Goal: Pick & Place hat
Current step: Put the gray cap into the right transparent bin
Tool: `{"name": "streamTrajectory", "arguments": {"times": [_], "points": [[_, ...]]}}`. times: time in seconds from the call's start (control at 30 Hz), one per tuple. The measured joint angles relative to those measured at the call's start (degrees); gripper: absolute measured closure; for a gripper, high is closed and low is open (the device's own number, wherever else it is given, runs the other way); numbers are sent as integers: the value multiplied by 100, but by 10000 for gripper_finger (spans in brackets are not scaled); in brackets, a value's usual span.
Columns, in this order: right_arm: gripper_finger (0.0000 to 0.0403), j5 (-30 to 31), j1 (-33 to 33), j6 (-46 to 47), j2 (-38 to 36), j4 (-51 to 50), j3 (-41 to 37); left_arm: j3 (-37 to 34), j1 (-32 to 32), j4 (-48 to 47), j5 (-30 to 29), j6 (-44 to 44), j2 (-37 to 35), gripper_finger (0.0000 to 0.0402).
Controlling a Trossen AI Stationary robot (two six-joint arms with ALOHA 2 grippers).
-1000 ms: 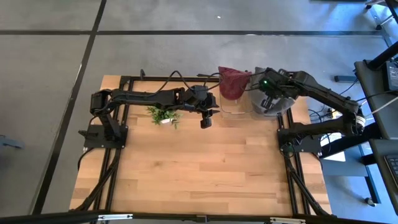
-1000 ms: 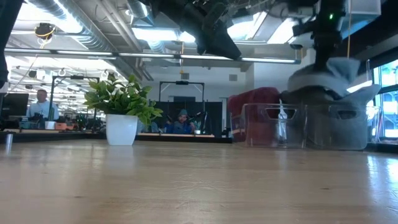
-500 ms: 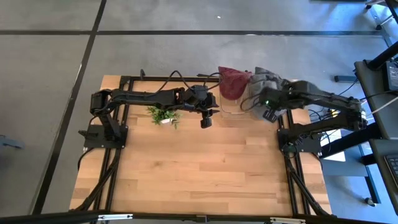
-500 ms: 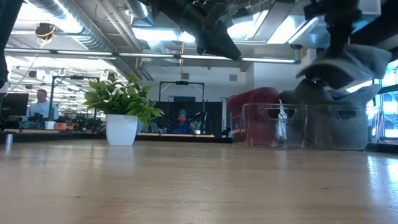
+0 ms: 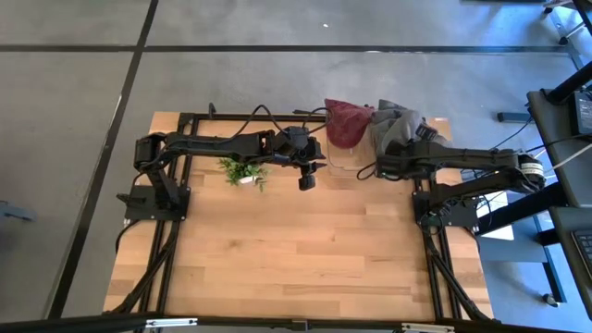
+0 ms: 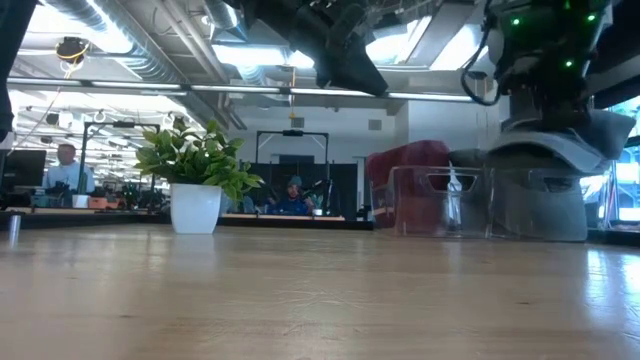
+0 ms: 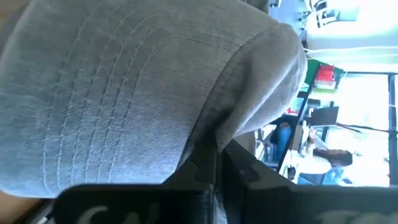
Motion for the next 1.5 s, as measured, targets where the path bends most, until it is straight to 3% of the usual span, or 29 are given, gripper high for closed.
{"name": "streamTrajectory", "arguments": {"times": [0.17,0.3,0.5,0.73,0.93,1.27,1.5], "points": [[395,374,4,156,122,-41,143,0,0,7,-140,0,0,306],[371,589,0,-23,120,164,145,0,0,24,-138,0,0,306],[341,-173,0,-154,120,178,151,0,0,22,-133,0,0,306],[299,-417,-17,409,109,126,231,0,0,22,-129,0,0,306],[289,-1429,-13,419,100,201,505,-2,0,20,-127,0,0,306],[288,-1825,-11,-787,102,1398,-185,-2,-10,-31,-114,0,0,306],[288,-1955,-12,-768,107,1207,-13,-2,-27,-102,-114,1,0,306]]}}
